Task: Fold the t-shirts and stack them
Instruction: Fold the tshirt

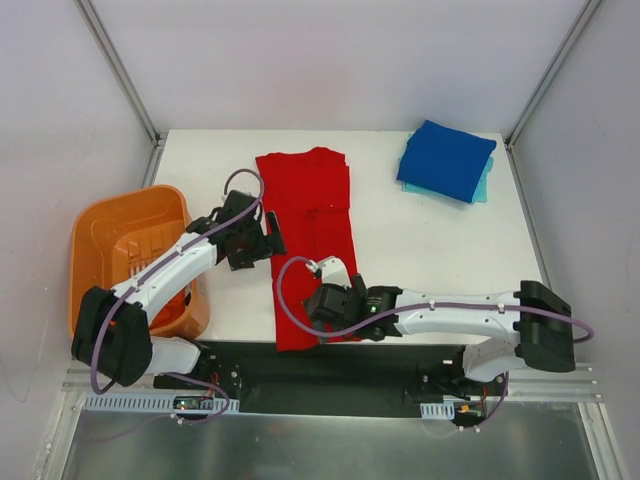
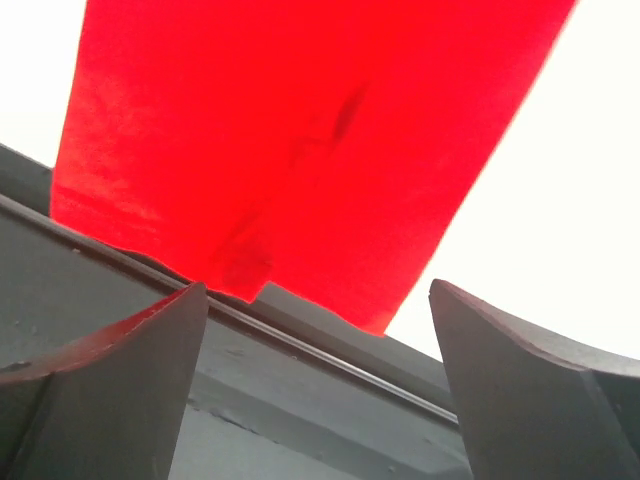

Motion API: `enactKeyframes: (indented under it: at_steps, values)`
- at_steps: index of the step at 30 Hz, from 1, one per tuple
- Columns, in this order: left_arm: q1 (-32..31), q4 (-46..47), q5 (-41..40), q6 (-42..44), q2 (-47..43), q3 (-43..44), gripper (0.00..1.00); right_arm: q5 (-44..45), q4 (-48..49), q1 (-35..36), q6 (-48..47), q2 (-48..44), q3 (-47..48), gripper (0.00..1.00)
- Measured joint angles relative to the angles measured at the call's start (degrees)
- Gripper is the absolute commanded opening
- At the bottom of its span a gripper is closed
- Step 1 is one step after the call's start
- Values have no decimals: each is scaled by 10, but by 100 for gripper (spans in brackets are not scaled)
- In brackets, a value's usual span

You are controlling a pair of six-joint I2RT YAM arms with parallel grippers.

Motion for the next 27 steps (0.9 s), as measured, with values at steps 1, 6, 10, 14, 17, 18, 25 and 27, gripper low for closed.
enactKeyframes:
  at_steps: [1,6,10,14,17,18,25,27]
  values:
    - [-1,2,3,0,-11,-4,99,10,-9,0,6,-9,0,97]
    - [-27,5,17,-15,-70,-37,99,42,-38,-9,34,-61,0,97]
    - [-80,7,30,-41,-107,-75,99,28,-50,-34,55,-76,-4,97]
    - [-132,11,52,-84,-144,-133,99,-24,-32,-69,71,-103,-62,97]
    - [-171,6,67,-123,-181,-186,98,-88,-10,-96,78,-122,-122,99]
    - [-186,4,74,-136,-193,-201,96,-109,-3,-103,79,-123,-134,99]
    - [-242,-13,97,-203,-237,-273,70,-182,35,-114,81,-122,-148,80]
    - [-245,-18,98,-215,-237,-287,68,-191,42,-118,83,-121,-148,74]
